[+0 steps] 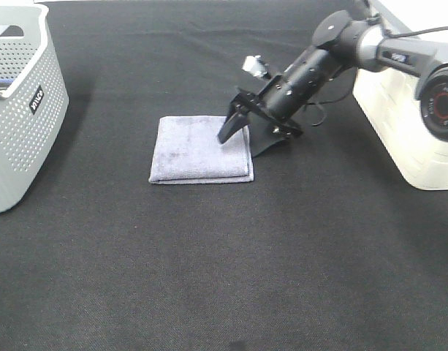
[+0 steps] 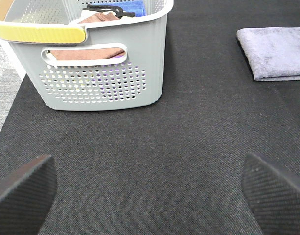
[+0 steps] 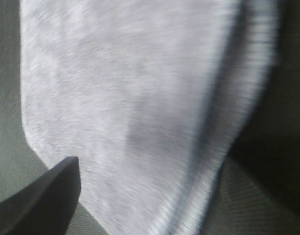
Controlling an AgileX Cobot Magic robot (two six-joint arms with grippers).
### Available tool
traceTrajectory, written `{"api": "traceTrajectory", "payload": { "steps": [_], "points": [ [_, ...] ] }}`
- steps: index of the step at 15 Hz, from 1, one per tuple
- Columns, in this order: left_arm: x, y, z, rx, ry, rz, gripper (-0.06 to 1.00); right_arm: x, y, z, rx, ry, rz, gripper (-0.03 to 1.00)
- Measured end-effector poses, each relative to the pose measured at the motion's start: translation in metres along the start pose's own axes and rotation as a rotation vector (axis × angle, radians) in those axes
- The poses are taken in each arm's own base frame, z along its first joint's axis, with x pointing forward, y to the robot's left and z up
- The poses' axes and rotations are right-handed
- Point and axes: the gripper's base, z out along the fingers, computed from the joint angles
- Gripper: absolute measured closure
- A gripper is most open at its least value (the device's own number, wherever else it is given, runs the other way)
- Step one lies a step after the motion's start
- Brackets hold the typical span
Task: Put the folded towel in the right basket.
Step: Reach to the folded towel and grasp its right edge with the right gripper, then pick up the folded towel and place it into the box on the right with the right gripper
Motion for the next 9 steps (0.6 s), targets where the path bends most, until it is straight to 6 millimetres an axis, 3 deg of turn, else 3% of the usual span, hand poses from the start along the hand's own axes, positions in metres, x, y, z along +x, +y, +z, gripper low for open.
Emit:
{"api": "traceTrajectory", "payload": {
  "steps": [2,4,5,9],
  "points": [
    [0.0,0.0,0.0,0.0,0.0,0.0,-0.03,-0.0002,0.0012,0.006,0.005,-0.007,-0.005,0.36],
    [0.0,0.0,0.0,0.0,0.0,0.0,-0.03,-0.0007,-0.0029,0.0099,0.023,-0.017,-0.005,0.64],
    [0.0,0.0,0.0,0.0,0.0,0.0,-0.03,-0.001,-0.0041,0.0107,0.028,-0.021,-0.005,0.88],
    [0.0,0.0,0.0,0.0,0.0,0.0,-0.03,-0.0027,-0.0016,0.007,0.034,-0.028,-0.029,0.9]
  ]
}}
